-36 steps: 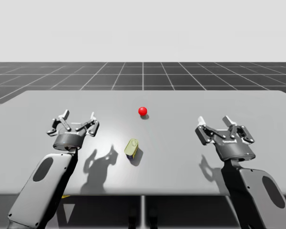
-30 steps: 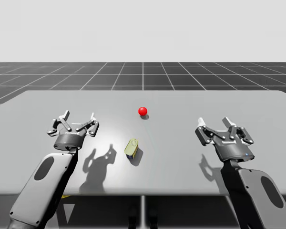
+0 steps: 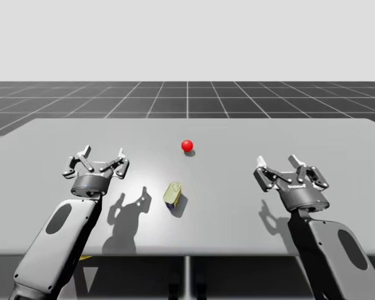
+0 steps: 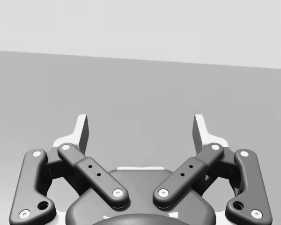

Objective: Watch the red light. When it turns green, pick up the object.

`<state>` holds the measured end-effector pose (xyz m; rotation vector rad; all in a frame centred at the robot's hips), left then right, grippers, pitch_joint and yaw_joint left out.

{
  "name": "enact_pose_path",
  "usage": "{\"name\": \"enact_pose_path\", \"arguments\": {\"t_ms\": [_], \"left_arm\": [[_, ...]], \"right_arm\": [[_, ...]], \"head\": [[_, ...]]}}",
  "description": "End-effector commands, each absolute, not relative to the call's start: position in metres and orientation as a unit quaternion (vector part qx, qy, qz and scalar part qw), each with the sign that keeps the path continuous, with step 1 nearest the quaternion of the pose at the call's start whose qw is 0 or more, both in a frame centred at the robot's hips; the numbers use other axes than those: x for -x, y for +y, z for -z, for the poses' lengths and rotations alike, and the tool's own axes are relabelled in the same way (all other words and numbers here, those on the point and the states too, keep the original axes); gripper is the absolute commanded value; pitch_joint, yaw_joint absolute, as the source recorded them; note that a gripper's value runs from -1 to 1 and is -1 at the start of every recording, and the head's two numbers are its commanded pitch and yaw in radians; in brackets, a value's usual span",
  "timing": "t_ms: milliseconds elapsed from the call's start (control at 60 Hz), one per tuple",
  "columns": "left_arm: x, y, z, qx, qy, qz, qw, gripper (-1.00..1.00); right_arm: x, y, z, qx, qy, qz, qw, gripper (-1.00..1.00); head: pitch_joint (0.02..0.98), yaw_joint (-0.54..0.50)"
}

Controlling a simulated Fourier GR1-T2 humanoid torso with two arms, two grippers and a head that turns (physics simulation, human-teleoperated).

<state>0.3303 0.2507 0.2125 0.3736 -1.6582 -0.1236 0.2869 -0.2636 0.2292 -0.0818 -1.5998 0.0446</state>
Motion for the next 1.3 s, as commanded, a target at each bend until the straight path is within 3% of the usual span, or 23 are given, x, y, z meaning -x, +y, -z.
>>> {"name": "enact_pose_path", "arguments": {"t_ms": [17, 467, 1300], "left_arm": [[-0.3312, 0.2513, -0.2116, -0.165, -0.731, 0.055, 0.660, -1.00], [-0.3322, 0.2531, -0.2113, -0.161, -0.728, 0.057, 0.664, -1.00], [-0.3329, 0.2549, -0.2122, -0.154, -0.731, 0.054, 0.662, -1.00]], "right_arm": [[-0.2871, -0.2627, -0.2279, 0.038, -0.715, -0.020, 0.698, -1.00], [-0.2871, -0.2629, -0.2273, 0.037, -0.714, -0.023, 0.698, -1.00], [-0.2878, -0.2632, -0.2272, 0.035, -0.714, -0.021, 0.699, -1.00]], "head": [[0.392, 0.02], [0.585, 0.00], [0.589, -0.01]]}}
